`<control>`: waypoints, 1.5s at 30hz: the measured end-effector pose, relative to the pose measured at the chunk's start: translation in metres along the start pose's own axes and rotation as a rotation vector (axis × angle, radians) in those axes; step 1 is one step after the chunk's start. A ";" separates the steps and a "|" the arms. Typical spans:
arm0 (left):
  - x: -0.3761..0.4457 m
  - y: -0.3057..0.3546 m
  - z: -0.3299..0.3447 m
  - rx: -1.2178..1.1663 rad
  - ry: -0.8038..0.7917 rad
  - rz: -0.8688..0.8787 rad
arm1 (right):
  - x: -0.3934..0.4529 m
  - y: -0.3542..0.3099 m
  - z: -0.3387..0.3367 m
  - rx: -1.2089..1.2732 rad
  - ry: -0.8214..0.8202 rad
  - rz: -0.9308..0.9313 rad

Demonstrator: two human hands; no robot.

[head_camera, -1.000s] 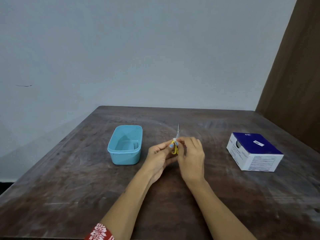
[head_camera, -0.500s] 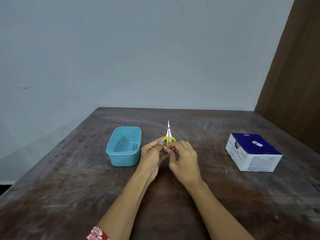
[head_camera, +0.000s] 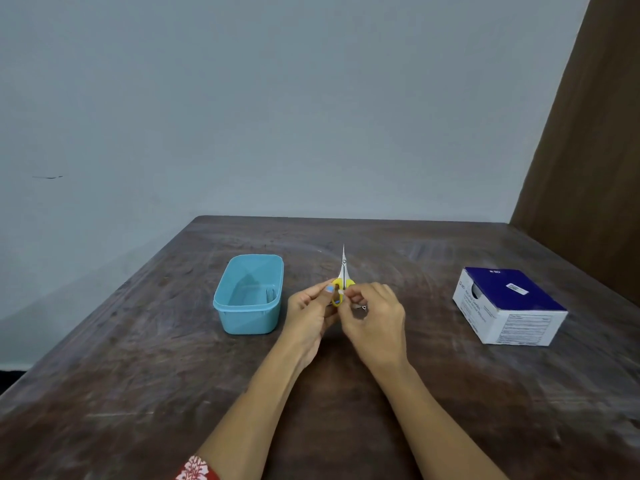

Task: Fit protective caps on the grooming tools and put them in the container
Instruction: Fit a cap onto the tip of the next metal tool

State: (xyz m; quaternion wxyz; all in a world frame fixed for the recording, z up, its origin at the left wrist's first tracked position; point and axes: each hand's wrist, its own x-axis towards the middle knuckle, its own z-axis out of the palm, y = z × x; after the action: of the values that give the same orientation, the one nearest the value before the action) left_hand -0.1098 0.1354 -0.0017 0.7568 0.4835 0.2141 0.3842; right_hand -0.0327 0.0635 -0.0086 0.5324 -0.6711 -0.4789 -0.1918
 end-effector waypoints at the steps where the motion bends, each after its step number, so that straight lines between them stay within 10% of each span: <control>1: -0.001 -0.001 0.000 0.008 -0.009 0.008 | 0.001 0.001 0.000 -0.014 0.002 -0.002; 32: -0.002 -0.004 0.003 0.062 0.087 0.096 | 0.004 0.006 0.000 -0.069 0.137 0.213; 45: 0.000 -0.002 0.001 -0.045 0.068 0.050 | 0.000 0.001 0.000 -0.021 -0.049 -0.027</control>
State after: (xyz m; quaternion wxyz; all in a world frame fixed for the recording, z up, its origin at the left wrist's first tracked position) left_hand -0.1091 0.1343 -0.0028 0.7500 0.4583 0.2189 0.4237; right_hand -0.0318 0.0637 -0.0096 0.5108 -0.6746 -0.4987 -0.1876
